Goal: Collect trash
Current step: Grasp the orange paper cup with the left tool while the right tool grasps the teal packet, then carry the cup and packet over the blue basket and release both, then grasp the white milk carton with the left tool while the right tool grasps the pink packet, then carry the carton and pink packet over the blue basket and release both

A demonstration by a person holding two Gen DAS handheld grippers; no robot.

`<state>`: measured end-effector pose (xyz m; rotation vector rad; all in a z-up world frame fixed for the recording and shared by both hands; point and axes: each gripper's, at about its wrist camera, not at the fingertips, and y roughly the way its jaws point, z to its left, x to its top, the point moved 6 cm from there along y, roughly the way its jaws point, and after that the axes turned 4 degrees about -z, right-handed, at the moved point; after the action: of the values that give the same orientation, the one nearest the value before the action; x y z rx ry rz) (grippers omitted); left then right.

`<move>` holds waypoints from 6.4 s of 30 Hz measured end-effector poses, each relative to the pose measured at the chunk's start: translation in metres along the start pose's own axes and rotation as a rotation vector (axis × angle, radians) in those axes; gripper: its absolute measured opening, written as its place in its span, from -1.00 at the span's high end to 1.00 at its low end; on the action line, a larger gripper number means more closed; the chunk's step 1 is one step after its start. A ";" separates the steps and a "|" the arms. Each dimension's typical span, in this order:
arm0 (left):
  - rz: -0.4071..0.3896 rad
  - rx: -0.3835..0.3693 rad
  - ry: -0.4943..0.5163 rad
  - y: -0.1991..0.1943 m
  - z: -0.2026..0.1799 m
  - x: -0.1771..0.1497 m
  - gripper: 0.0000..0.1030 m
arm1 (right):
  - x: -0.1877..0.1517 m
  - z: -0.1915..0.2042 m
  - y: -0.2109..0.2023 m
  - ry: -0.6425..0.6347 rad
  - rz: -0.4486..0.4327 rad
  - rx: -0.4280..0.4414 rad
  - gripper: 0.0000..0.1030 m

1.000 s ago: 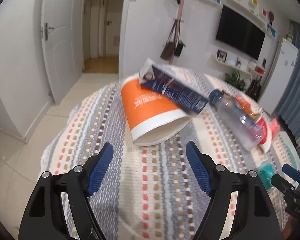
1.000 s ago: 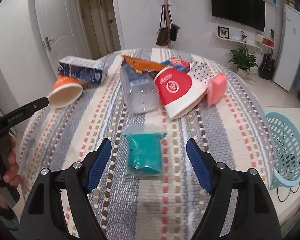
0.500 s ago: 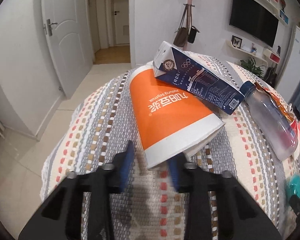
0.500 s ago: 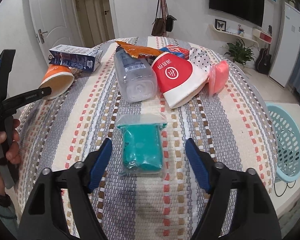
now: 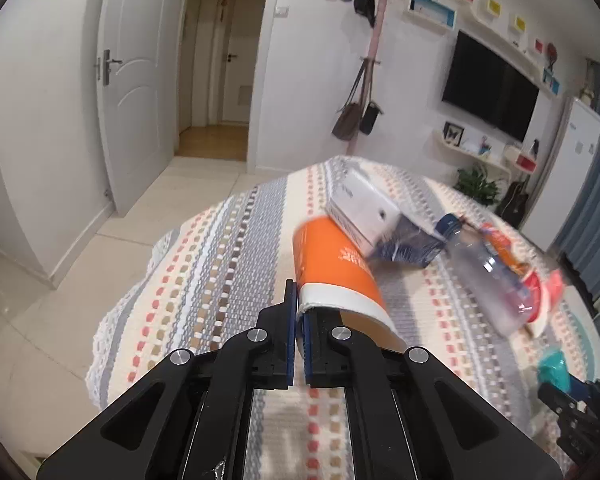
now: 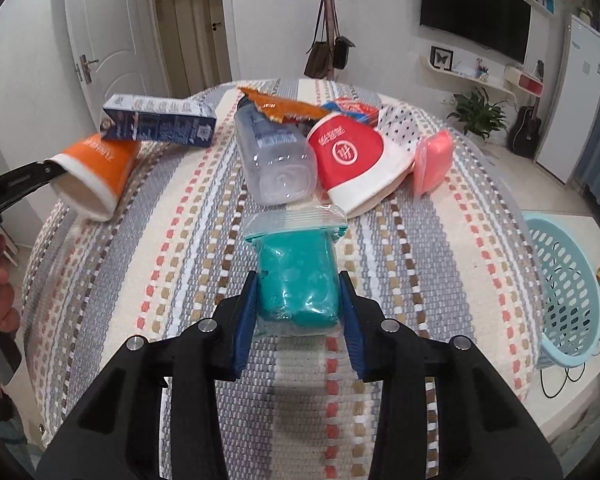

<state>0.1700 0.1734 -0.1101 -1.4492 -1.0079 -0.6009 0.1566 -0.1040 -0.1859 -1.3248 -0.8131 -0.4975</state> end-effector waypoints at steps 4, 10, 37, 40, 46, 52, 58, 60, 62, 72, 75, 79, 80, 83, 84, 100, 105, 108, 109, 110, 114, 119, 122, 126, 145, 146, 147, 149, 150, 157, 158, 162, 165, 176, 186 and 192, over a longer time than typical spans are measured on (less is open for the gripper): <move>-0.043 -0.050 -0.011 -0.020 -0.010 0.003 0.98 | 0.003 -0.003 -0.011 0.008 -0.028 0.004 0.32; -0.123 -0.109 -0.010 -0.056 -0.028 0.015 0.98 | 0.010 -0.016 -0.028 0.030 -0.071 0.002 0.32; -0.124 -0.515 0.278 -0.057 -0.303 0.014 0.98 | 0.018 -0.214 -0.084 0.323 -0.239 -0.227 0.32; -0.098 -0.555 0.310 -0.048 -0.336 0.005 0.98 | 0.010 -0.247 -0.087 0.377 -0.240 -0.268 0.32; -0.046 -0.624 0.369 -0.033 -0.397 -0.013 0.98 | -0.011 -0.300 -0.087 0.451 -0.225 -0.353 0.32; 0.032 -0.660 0.425 -0.011 -0.445 -0.043 0.98 | -0.036 -0.339 -0.076 0.508 -0.168 -0.413 0.32; 0.156 -0.698 0.446 0.016 -0.477 -0.075 0.98 | -0.061 -0.362 -0.053 0.589 -0.076 -0.412 0.32; 0.239 -0.738 0.421 0.026 -0.483 -0.087 0.98 | -0.066 -0.367 -0.048 0.601 -0.056 -0.413 0.32; 0.277 -0.737 0.416 0.036 -0.486 -0.096 0.98 | -0.071 -0.370 -0.044 0.615 -0.035 -0.422 0.31; 0.345 -0.724 0.396 0.056 -0.499 -0.115 0.32 | -0.082 -0.377 -0.034 0.633 0.016 -0.436 0.00; 0.331 -0.725 0.411 0.051 -0.497 -0.115 0.21 | -0.081 -0.377 -0.038 0.626 0.011 -0.440 -0.02; 0.321 -0.733 0.399 0.045 -0.488 -0.110 0.08 | -0.078 -0.377 -0.044 0.639 0.001 -0.429 -0.02; 0.318 -0.733 0.397 0.044 -0.485 -0.107 0.05 | -0.077 -0.376 -0.045 0.639 -0.002 -0.425 -0.02; 0.305 -0.733 0.382 0.038 -0.470 -0.098 0.03 | -0.071 -0.370 -0.050 0.634 -0.014 -0.420 -0.05; 0.303 -0.734 0.378 0.038 -0.468 -0.095 0.02 | -0.069 -0.366 -0.052 0.629 -0.019 -0.418 -0.05; 0.181 -0.664 0.276 0.003 -0.371 -0.035 -0.05 | -0.021 -0.302 -0.073 0.512 -0.099 -0.353 -0.22; 0.109 -0.600 0.224 -0.009 -0.322 -0.010 -0.22 | -0.005 -0.276 -0.073 0.466 -0.116 -0.324 -0.24; 0.070 -0.540 0.200 -0.015 -0.289 0.002 -0.31 | 0.004 -0.258 -0.070 0.435 -0.121 -0.299 -0.25; 0.058 -0.518 0.194 -0.016 -0.278 0.006 -0.33 | 0.008 -0.252 -0.069 0.421 -0.123 -0.292 -0.26; 0.049 -0.503 0.188 -0.017 -0.269 0.008 -0.37 | 0.011 -0.247 -0.068 0.406 -0.122 -0.290 -0.28; 0.026 -0.399 0.142 -0.012 -0.213 0.016 -0.41 | 0.022 -0.228 -0.061 0.370 -0.120 -0.273 -0.31; 0.074 -0.367 0.034 0.004 -0.154 0.015 -0.43 | 0.043 -0.202 -0.054 0.331 -0.137 -0.222 -0.33; 0.125 -0.361 -0.025 0.017 -0.127 0.006 -0.43 | 0.058 -0.174 -0.043 0.283 -0.145 -0.185 -0.33; 0.186 -0.390 -0.076 0.032 -0.117 -0.007 -0.43 | 0.072 -0.146 -0.023 0.246 -0.153 -0.131 -0.33; 0.348 -0.427 -0.117 0.089 -0.139 -0.053 -0.29 | 0.080 -0.119 0.058 0.303 -0.044 -0.057 -0.23; 0.348 -0.427 -0.111 0.090 -0.143 -0.052 -0.27 | 0.080 -0.119 0.059 0.303 -0.039 -0.057 -0.07; 0.348 -0.425 -0.100 0.090 -0.147 -0.053 -0.22 | 0.079 -0.120 0.062 0.301 -0.031 -0.060 0.03; 0.345 -0.421 -0.092 0.090 -0.154 -0.052 -0.21 | 0.077 -0.122 0.068 0.303 -0.008 -0.079 0.34; 0.342 -0.419 -0.089 0.092 -0.152 -0.053 -0.20 | 0.075 -0.124 0.071 0.310 0.001 -0.081 0.40; 0.271 -0.417 -0.089 0.081 -0.144 -0.049 -0.01 | 0.070 -0.131 0.065 0.325 -0.021 -0.065 0.50; 0.255 -0.421 -0.088 0.077 -0.143 -0.047 0.03 | 0.070 -0.132 0.062 0.323 -0.031 -0.066 0.51; 0.199 -0.416 -0.084 0.060 -0.142 -0.036 0.04 | 0.071 -0.137 0.048 0.341 -0.065 -0.056 0.51; 0.153 -0.428 -0.074 0.044 -0.146 -0.026 0.04 | 0.072 -0.144 0.035 0.351 -0.095 -0.065 0.51; 0.085 -0.532 0.046 0.011 -0.223 0.004 0.04 | 0.081 -0.189 -0.027 0.363 -0.224 -0.191 0.52; 0.097 -0.617 0.210 0.011 -0.334 -0.003 0.04 | 0.067 -0.257 -0.059 0.414 -0.250 -0.305 0.52; 0.162 -0.674 0.250 0.034 -0.391 -0.018 0.04 | 0.042 -0.309 -0.066 0.493 -0.233 -0.363 0.52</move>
<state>0.2655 -0.2068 -0.0821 -1.9546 -0.4938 -1.0345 0.2077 -0.4122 -0.1227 -1.3565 -0.4760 -1.1481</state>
